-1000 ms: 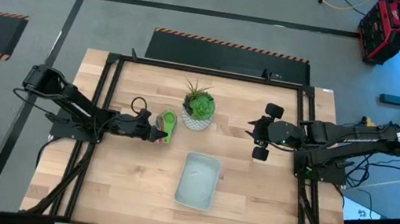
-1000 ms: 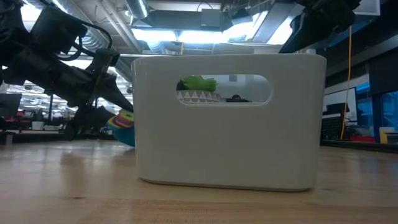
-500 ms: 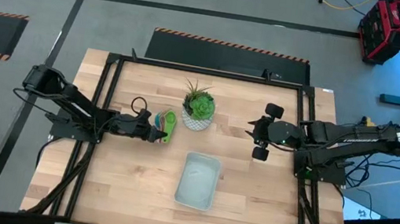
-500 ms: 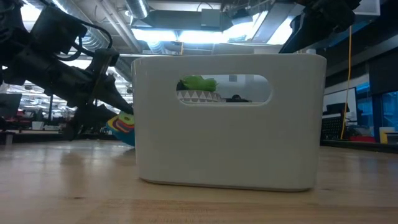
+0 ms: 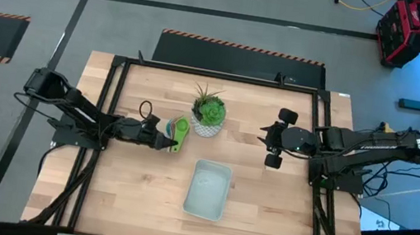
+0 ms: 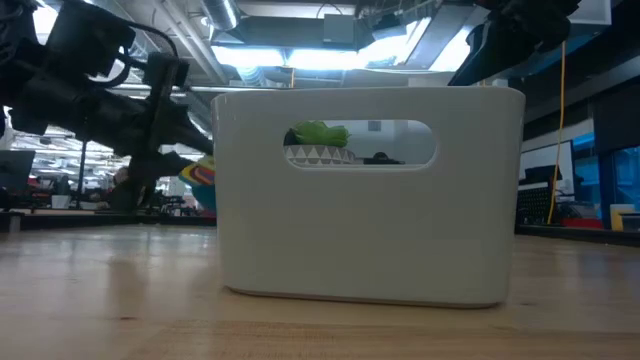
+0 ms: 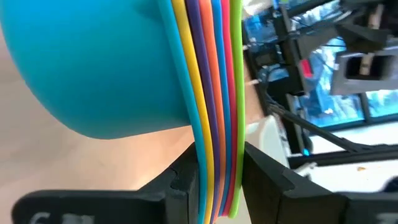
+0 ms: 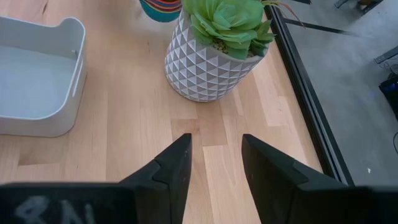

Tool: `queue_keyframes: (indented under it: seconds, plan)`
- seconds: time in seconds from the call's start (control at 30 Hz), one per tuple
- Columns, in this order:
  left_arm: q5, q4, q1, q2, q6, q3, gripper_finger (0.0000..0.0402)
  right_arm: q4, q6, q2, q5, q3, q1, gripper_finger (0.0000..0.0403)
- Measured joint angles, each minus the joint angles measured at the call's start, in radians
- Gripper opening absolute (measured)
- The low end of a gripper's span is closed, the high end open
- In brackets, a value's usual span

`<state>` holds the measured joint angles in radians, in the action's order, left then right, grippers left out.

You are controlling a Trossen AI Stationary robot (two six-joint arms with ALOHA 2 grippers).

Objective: Nest measuring cups in basket
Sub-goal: Put the stacked measuring cups into the bin

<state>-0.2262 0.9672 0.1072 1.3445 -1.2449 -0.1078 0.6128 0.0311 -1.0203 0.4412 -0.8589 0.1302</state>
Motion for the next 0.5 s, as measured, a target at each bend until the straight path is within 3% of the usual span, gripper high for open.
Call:
queue_keyframes:
  seconds: [0.33,0.5]
  plan:
    - [0.002,0.124,0.127,0.000,-0.033,-0.010,0.0086,0.000,0.000,0.000,0.000,0.000,0.000,0.0145]
    - [-0.007,0.117,0.201,0.000,-0.025,-0.108,0.0086,-0.002,0.001,0.000,0.000,0.000,0.000,0.0145]
